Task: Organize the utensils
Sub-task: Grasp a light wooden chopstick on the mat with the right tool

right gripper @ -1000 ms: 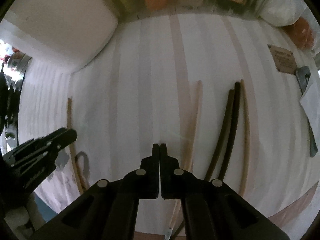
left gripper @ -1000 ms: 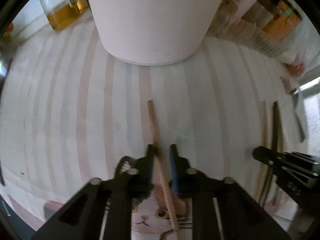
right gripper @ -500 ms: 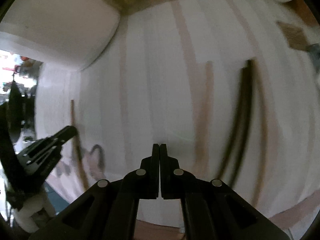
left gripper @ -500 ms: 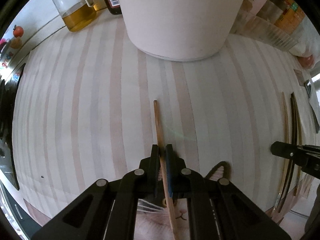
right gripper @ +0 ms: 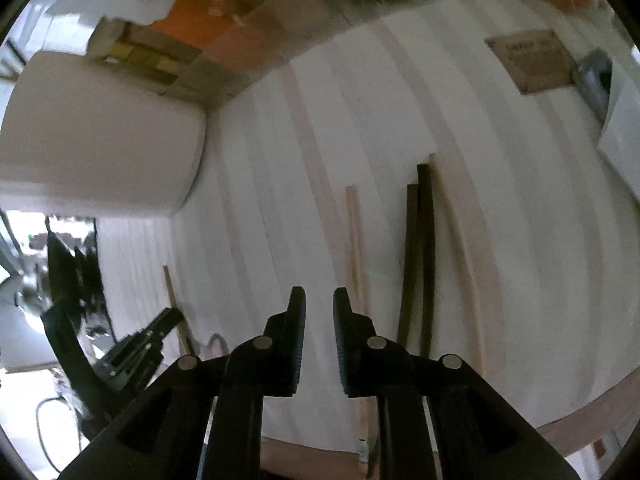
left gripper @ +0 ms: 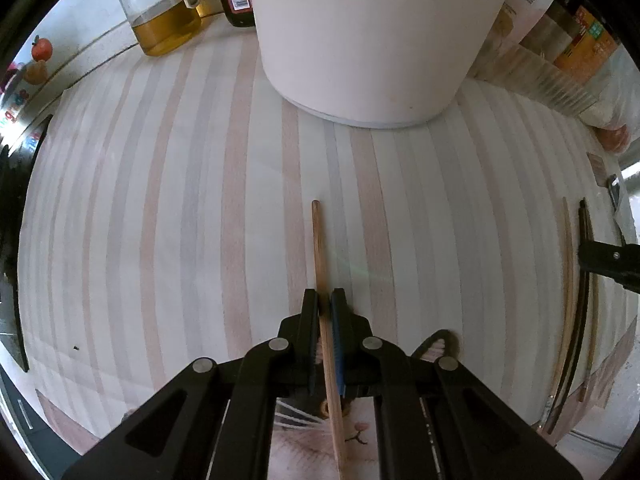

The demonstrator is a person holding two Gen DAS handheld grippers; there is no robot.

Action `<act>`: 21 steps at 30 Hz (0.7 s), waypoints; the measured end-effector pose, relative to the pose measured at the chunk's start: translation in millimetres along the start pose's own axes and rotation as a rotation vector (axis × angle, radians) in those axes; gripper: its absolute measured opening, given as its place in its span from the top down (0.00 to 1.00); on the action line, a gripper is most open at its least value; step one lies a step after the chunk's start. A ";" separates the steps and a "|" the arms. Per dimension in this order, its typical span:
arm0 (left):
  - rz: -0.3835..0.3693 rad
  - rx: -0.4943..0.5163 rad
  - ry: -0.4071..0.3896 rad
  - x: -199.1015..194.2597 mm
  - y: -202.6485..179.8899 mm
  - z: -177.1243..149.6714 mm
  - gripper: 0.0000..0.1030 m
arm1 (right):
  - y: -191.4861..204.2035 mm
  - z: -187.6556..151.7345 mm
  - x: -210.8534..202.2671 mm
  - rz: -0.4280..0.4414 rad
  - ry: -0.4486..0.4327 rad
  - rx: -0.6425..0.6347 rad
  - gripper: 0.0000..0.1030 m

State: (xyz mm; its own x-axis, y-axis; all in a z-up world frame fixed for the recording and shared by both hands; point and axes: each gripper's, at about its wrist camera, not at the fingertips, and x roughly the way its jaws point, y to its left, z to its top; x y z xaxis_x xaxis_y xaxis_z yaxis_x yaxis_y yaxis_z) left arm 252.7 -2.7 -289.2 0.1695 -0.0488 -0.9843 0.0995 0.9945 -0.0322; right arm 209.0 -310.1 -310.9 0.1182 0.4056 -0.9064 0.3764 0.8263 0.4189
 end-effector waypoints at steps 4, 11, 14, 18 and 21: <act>-0.013 -0.006 0.001 -0.8 7.1 -0.5 0.96 | -5.6 3.0 7.3 -0.096 -0.002 -0.012 0.85; -0.026 -0.014 0.002 -4.7 9.1 -1.0 0.96 | 7.8 0.3 11.3 -0.193 0.003 -0.071 0.76; -0.028 -0.013 0.003 -5.5 10.5 -0.5 0.96 | 15.5 -1.7 15.8 -0.179 0.007 -0.085 0.69; -0.022 -0.012 0.003 -4.9 7.8 -0.1 0.96 | 30.5 -6.4 25.1 -0.243 0.010 -0.142 0.69; -0.013 -0.014 -0.001 -2.6 3.9 -1.4 0.96 | 44.9 -12.1 29.4 -0.348 -0.006 -0.215 0.84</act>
State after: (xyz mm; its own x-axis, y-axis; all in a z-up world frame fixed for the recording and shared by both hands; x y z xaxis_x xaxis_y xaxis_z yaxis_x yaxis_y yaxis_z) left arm 251.3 1.4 -287.1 0.1689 -0.0621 -0.9837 0.0882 0.9950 -0.0477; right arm 218.3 -256.3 -318.1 0.0232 0.0853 -0.9961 0.1941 0.9770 0.0881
